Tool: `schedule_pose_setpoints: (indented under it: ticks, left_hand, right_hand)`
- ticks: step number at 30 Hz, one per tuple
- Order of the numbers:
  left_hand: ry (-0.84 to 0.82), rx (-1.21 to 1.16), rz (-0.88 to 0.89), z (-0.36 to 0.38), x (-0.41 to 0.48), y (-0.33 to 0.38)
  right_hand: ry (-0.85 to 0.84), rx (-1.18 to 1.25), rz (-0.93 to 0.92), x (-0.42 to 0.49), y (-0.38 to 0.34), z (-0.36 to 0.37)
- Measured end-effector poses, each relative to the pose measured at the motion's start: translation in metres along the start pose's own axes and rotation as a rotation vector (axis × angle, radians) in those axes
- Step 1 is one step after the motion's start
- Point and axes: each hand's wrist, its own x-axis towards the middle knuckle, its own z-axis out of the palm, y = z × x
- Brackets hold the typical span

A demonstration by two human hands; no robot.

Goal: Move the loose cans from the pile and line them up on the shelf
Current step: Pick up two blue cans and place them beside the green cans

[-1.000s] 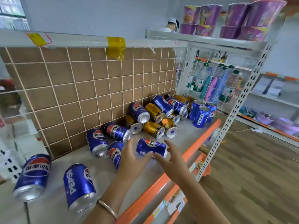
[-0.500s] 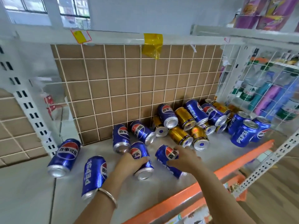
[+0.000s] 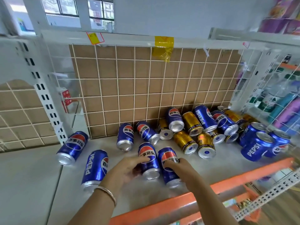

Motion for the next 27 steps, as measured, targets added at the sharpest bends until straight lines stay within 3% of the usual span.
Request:
schedule_pose_setpoints:
  ticks: [5,12,21,27]
  left_hand:
    - [0.111,0.022,0.022,0.01,0.004,-0.001]
    - [0.017,0.127,0.021,0.012,-0.003,0.0]
    - [-0.039,-0.455,0.068,0.008,-0.038,-0.025]
    - [-0.069,-0.579,0.246,0.003,-0.09,-0.025]
  right_hand:
    - [-0.031,0.113,-0.015,-0.004,0.007,0.001]
    - [-0.153,0.248,-0.021,-0.011,0.006,-0.017]
    - [-0.436,0.563,-0.177,-0.04,0.006,-0.025]
    - [-0.495,0.529,-0.227,-0.049,-0.014,-0.013]
